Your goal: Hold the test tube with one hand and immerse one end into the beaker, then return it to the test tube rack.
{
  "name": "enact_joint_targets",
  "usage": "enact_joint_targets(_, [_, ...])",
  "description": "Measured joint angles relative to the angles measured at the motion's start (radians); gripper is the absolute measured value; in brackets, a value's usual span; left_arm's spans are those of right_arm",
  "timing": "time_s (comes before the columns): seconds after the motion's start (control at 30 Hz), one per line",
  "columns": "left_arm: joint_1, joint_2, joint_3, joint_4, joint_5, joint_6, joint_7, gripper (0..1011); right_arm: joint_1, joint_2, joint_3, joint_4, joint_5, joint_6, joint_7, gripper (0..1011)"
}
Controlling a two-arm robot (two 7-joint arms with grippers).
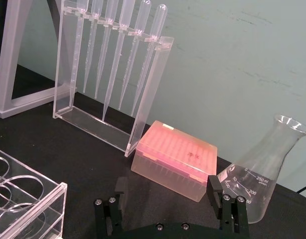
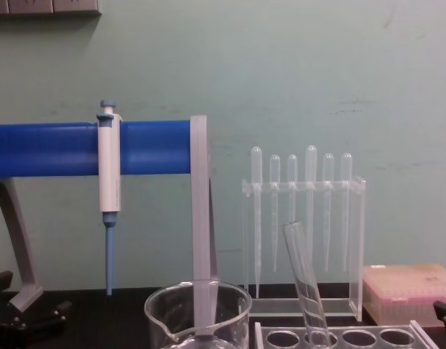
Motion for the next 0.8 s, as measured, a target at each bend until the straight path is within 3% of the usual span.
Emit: enact_joint_targets(0.8, [0.000, 0.000, 0.000, 0.000, 0.000, 0.000, 0.000, 1000, 0.000, 0.000, 0.000, 0.000, 0.000, 0.000, 0.000, 1003])
